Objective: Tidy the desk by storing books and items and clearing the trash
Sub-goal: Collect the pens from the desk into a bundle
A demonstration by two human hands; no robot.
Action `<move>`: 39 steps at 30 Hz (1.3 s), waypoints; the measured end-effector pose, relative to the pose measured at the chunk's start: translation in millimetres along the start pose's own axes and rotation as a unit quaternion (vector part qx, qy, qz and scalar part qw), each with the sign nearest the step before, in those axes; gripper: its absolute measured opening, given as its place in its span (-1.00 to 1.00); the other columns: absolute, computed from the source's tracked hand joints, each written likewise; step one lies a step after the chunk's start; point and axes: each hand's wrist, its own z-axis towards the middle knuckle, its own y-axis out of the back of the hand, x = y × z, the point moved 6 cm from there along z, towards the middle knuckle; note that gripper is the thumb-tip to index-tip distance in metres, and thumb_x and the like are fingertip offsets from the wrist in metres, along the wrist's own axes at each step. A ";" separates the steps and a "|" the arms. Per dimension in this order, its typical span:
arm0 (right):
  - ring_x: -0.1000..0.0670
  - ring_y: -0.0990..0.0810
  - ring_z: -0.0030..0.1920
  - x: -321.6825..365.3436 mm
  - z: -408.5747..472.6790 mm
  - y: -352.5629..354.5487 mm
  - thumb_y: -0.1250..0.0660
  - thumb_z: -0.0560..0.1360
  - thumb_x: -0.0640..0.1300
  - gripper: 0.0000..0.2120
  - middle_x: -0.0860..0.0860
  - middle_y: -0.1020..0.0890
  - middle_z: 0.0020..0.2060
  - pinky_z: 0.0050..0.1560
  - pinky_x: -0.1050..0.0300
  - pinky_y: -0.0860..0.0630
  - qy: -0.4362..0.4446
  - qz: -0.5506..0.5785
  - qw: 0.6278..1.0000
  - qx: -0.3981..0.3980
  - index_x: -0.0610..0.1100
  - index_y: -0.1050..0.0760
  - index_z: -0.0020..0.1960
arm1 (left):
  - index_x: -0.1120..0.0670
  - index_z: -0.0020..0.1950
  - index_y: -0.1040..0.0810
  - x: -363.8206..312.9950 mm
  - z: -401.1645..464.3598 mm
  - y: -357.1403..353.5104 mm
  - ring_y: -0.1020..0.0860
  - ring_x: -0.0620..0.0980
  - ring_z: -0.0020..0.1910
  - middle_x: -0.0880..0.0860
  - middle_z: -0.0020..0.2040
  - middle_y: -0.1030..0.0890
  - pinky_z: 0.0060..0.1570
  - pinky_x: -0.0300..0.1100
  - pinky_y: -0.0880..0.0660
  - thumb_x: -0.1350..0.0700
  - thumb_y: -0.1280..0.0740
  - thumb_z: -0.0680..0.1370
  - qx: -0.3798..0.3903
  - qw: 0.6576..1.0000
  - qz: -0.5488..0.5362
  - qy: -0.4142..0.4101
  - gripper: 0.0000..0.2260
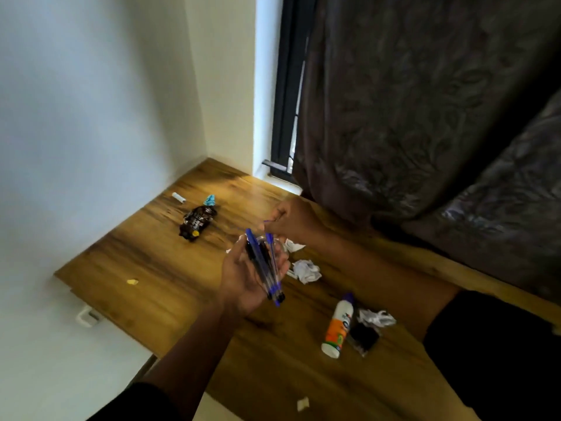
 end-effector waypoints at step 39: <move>-0.14 -0.67 0.00 -168.6 -250.8 136.1 -0.14 0.65 0.26 -0.43 -0.15 -0.72 -0.22 -0.03 -0.01 -0.59 -0.303 0.744 0.557 -0.211 -0.24 -0.61 0.07 | 0.02 -0.33 -0.45 258.3 43.2 -202.6 -0.42 -0.07 -0.48 -0.02 -0.44 -0.39 -0.40 -0.17 -0.48 -0.10 -0.55 0.47 -0.049 0.974 0.210 -0.070 -0.63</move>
